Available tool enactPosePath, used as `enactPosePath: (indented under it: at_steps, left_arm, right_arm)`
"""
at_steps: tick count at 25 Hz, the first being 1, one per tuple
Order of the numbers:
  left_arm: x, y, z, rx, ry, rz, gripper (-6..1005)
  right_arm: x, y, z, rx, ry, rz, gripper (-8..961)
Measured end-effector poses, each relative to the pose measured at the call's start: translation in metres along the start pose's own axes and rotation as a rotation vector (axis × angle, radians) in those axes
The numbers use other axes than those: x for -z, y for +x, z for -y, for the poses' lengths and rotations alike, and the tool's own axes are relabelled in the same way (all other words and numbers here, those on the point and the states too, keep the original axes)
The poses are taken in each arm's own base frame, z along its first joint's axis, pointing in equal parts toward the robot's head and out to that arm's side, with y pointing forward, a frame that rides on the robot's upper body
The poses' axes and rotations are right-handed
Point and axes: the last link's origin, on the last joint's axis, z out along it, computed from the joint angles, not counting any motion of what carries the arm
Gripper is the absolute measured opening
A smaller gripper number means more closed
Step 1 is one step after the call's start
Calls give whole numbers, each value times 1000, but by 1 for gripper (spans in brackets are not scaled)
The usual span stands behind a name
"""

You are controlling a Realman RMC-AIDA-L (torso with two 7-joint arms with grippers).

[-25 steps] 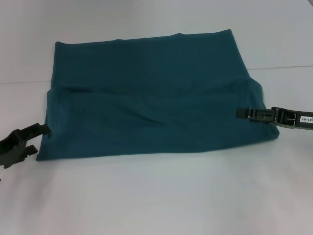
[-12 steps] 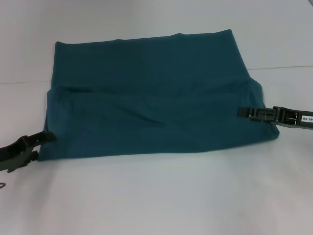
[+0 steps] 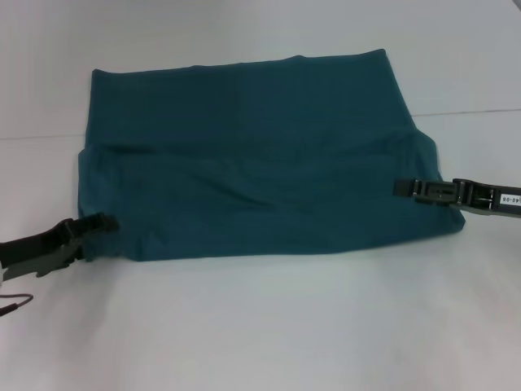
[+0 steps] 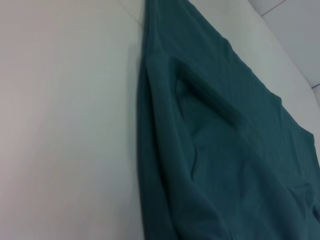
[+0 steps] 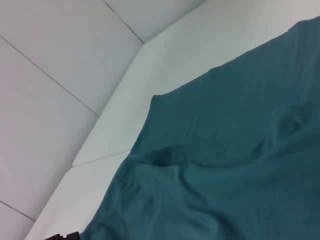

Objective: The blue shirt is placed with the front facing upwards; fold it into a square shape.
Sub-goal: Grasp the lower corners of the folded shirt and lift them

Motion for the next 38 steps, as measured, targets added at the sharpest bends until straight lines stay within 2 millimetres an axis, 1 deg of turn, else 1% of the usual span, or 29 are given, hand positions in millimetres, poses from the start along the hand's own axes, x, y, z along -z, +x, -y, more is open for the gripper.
enactPosePath:
  at_steps: [10, 15, 26, 29, 30, 33, 34, 38]
  left_arm:
    - [-2, 4, -4, 11, 17, 27, 858]
    - [-2, 5, -4, 17, 18, 23, 655]
    - [3, 8, 0, 28, 17, 7, 453]
    - [6, 11, 0, 18, 12, 11, 211]
    - [7, 12, -2, 12, 9, 13, 189]
    - [8, 17, -5, -7, 4, 17, 123]
    - [8, 18, -6, -10, 3, 17, 101]
    - [7, 20, -7, -19, 5, 14, 101]
  right_arm:
    - [0, 0, 0, -5, -2, 3, 806]
    - [0, 0, 0, -7, -3, 5, 807]
    - [2, -1, 1, -10, 2, -8, 807]
    - [6, -1, 3, -5, 10, -47, 807]
    - [8, -2, 5, -4, 21, -70, 806]
    - [15, -13, 9, -4, 80, -146, 806]
    - [19, -19, 11, -5, 108, -166, 806]
    - [31, -48, 19, -21, 229, -198, 806]
